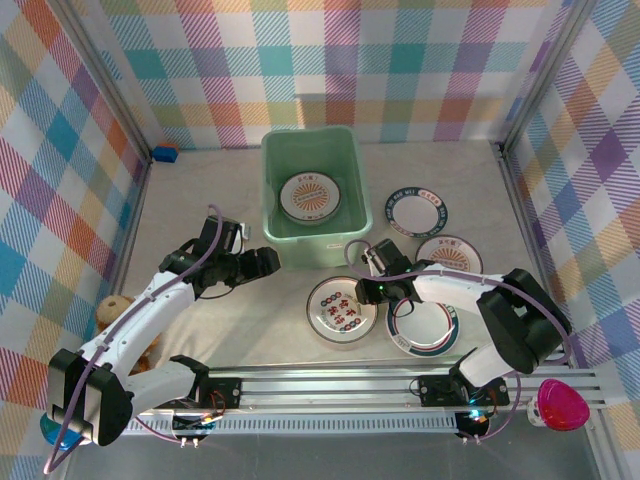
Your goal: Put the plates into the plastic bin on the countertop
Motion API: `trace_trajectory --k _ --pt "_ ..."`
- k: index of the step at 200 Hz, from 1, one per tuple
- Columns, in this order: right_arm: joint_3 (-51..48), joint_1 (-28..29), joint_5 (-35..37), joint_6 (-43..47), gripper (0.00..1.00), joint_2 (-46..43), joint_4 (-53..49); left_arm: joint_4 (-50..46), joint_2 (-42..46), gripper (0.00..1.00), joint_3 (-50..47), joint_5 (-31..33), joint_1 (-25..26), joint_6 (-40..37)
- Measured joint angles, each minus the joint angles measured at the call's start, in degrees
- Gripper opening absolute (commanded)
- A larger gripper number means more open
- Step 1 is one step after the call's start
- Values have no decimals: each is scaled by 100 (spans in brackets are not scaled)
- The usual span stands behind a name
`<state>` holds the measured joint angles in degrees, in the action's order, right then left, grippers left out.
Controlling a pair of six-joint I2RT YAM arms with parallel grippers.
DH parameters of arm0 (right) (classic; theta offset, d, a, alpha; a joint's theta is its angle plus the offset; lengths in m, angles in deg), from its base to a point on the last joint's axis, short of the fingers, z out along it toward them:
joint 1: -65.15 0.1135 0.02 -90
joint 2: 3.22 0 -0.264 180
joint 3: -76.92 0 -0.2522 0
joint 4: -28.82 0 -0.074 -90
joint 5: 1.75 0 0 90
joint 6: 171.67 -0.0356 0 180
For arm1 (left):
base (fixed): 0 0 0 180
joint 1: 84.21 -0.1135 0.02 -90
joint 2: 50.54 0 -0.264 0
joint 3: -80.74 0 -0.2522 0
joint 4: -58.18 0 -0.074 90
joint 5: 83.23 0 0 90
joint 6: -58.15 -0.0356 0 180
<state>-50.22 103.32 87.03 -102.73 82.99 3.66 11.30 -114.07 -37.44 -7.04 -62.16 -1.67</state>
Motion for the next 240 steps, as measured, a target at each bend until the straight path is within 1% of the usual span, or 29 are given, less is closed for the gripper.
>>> trace_trajectory --k 9,82,88,104,160,196,212,240 --pt "-11 -2 -15 7 33 -4 31 0 0 74 0 0 -7 0" --pt "-306 11 -153 17 27 -210 391 0 2 74 0 2 -7 2" --pt "-317 11 -170 17 24 -225 398 0 2 74 0 2 -7 2" --pt "-348 11 -219 13 23 -289 413 0 17 74 0 2 -7 4" --pt "-501 15 -256 -20 19 -905 343 2 39 74 -2 4 -7 7" --pt "-505 15 -426 -74 17 -1325 278 2 42 74 -2 4 -7 4" --pt "-505 15 -538 -76 13 -1438 254 4 46 74 -2 2 -7 7" --pt "-505 15 -686 -114 11 -1580 138 4 116 74 -2 2 -7 7"
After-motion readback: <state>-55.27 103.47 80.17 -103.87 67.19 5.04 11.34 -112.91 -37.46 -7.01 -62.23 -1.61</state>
